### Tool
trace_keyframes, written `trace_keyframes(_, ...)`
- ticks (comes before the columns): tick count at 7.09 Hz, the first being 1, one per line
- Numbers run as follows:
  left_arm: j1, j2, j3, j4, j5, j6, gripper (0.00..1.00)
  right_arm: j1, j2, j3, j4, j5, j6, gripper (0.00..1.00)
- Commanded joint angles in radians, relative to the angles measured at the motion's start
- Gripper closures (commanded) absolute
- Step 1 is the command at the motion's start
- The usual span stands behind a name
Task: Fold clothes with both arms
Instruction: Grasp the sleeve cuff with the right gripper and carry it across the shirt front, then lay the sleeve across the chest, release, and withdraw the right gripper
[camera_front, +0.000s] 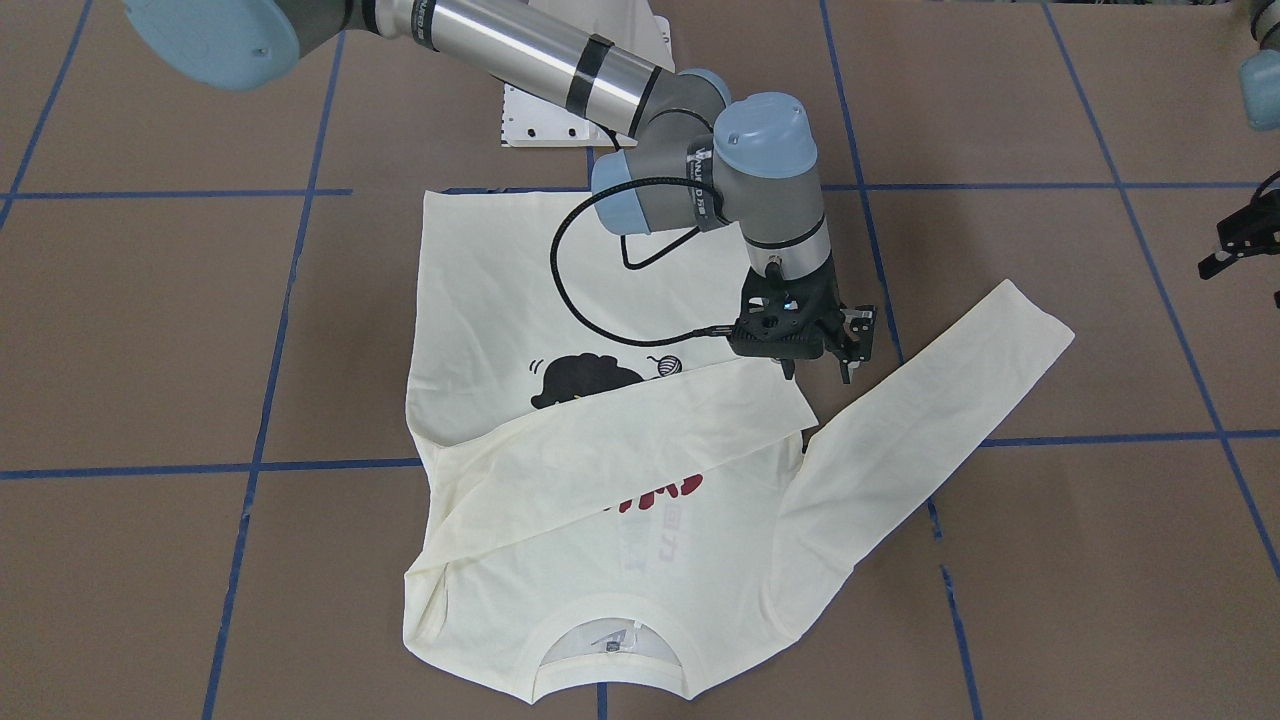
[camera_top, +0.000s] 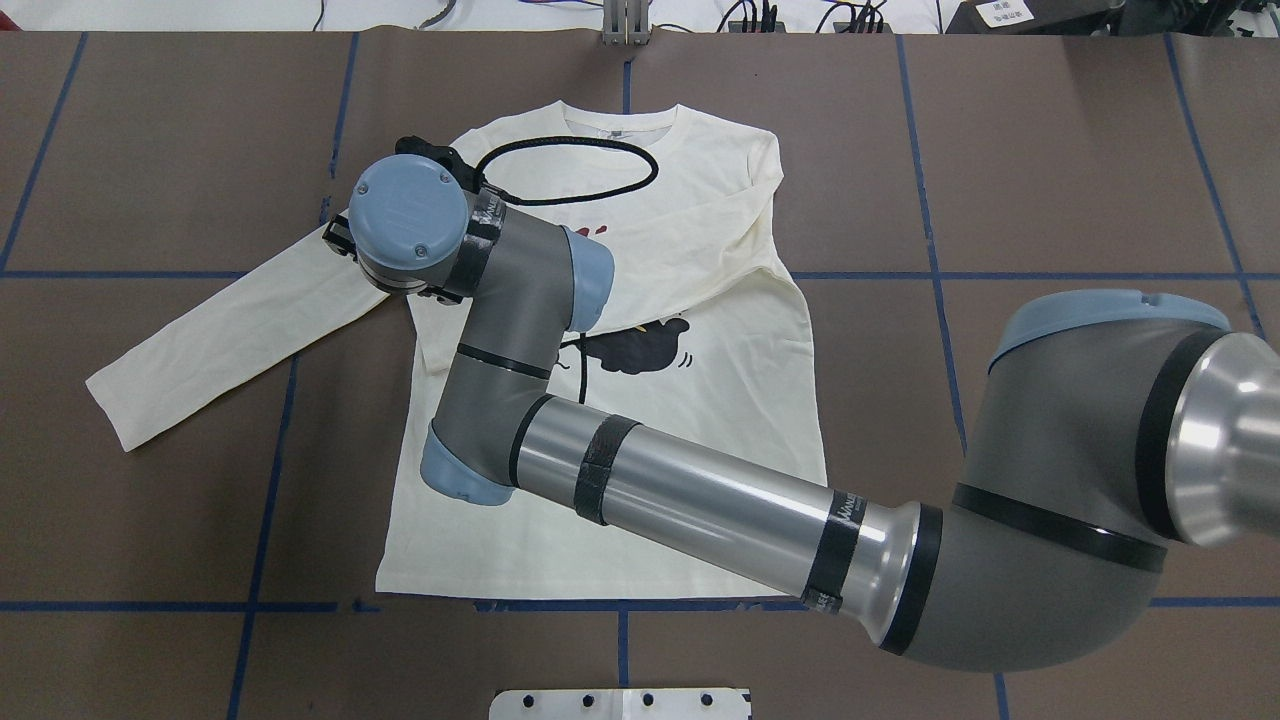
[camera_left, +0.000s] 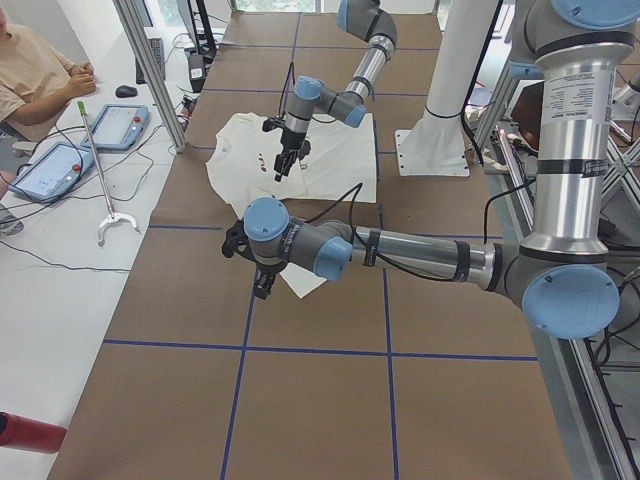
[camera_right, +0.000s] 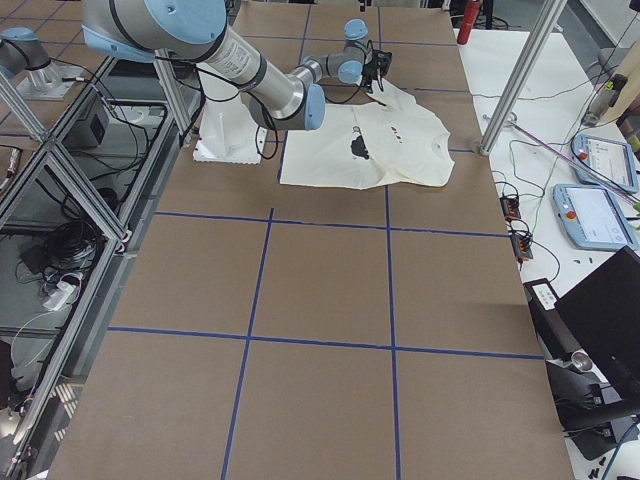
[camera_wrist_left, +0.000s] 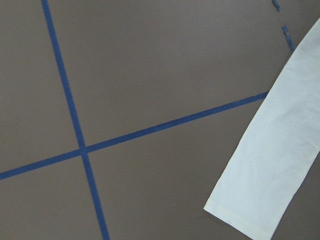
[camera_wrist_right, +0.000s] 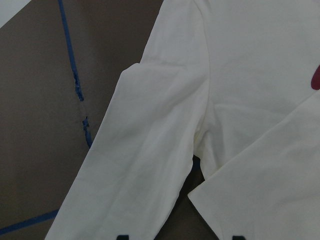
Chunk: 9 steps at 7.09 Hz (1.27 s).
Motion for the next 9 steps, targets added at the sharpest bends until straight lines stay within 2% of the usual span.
trace_keyframes(1, 0.094, 0.001, 0.070, -0.141, 0.057, -0.238, 0.00, 0.000, -0.250, 0.357, -0.093, 0.007, 0.008, 0.01)
trace_keyframes(2, 0.155, -0.007, 0.109, -0.177, 0.058, -0.359, 0.00, 0.009, -0.379, 0.537, -0.177, 0.048, 0.003, 0.01)
trace_keyframes(3, 0.200, -0.016, 0.124, -0.194, 0.064, -0.487, 0.00, 0.048, -0.482, 0.676, -0.214, 0.120, 0.004, 0.01)
trace_keyframes(4, 0.246, -0.014, 0.159, -0.232, 0.084, -0.528, 0.00, 0.096, -0.665, 0.829, -0.221, 0.193, 0.000, 0.01)
trace_keyframes(5, 0.249, -0.020, 0.179, -0.239, 0.087, -0.547, 0.01, 0.183, -0.769, 0.900, -0.216, 0.323, -0.043, 0.01)
trace_keyframes(6, 0.254, -0.022, 0.198, -0.240, 0.087, -0.545, 0.03, 0.243, -0.818, 0.916, -0.215, 0.379, -0.095, 0.00)
trace_keyframes(8, 0.271, -0.039, 0.233, -0.237, 0.087, -0.547, 0.14, 0.289, -0.953, 0.970, -0.211, 0.400, -0.245, 0.00)
trace_keyframes(9, 0.277, -0.042, 0.244, -0.234, 0.083, -0.544, 0.25, 0.302, -0.971, 0.970, -0.211, 0.418, -0.265, 0.00)
